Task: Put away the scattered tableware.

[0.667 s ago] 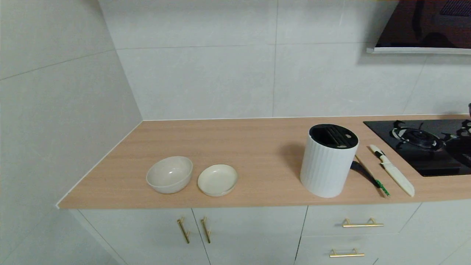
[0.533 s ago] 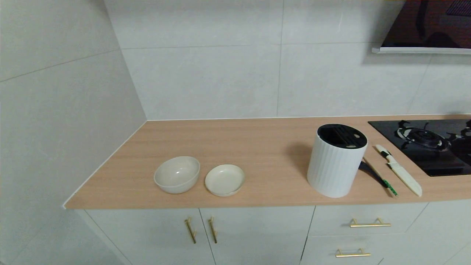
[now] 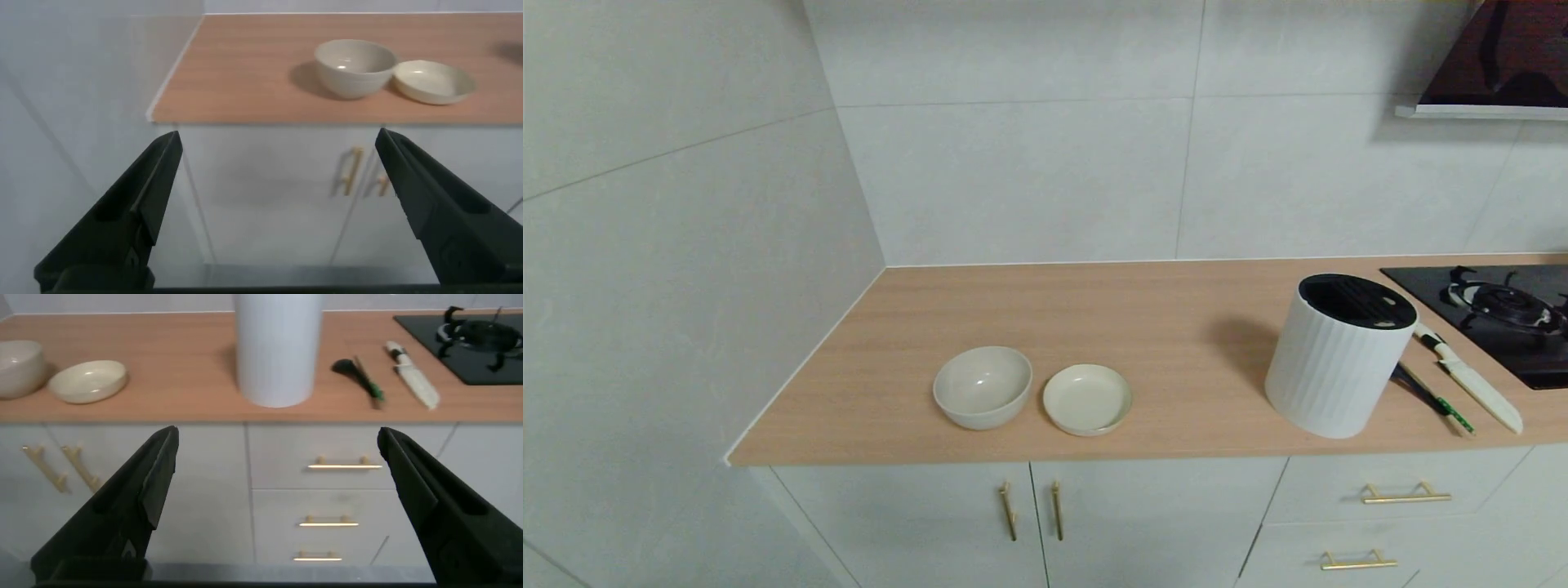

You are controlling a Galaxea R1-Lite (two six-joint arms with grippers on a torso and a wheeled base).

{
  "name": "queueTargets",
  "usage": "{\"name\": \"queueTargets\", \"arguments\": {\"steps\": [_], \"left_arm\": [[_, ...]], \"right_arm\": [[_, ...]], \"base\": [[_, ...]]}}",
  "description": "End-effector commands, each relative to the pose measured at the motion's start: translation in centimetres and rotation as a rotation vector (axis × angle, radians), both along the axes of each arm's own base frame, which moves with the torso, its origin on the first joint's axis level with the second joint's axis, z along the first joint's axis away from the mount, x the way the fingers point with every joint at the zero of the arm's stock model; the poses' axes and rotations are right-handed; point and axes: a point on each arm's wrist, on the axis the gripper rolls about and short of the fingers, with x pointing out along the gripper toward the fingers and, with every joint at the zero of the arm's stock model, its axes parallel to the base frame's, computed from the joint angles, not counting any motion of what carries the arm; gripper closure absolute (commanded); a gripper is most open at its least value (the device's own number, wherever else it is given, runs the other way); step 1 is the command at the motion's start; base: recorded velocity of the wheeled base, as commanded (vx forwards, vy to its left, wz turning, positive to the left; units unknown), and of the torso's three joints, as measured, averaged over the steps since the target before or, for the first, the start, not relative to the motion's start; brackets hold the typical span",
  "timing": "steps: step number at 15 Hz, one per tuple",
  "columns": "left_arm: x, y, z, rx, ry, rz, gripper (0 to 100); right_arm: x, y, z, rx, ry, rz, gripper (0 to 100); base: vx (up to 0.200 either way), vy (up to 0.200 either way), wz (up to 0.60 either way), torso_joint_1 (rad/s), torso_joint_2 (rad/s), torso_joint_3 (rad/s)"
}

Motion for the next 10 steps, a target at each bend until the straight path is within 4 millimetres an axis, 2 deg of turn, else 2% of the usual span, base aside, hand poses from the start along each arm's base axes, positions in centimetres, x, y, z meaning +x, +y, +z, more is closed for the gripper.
{"name": "queueTargets", "arguments": {"steps": [1,5,10], "left_arm": [[0.0,0.0,0.0,0.0,0.0,0.001,0],[0.0,0.0,0.0,0.0,0.0,0.001,0],[0.0,0.0,0.0,0.001,0.0,0.0,0]], "right_arm": [[0.01,0.0,0.01,0.0,0.001,0.001,0],[0.01,0.0,0.01,0.001,0.001,0.001,0],[0.01,0.0,0.01,0.0,0.001,0.001,0]], "base": [[0.0,0.2,0.0,0.002,0.0,-0.002],[0.0,0.2,0.0,0.002,0.0,0.001],[0.0,0.0,0.0,0.0,0.0,0.0]]}}
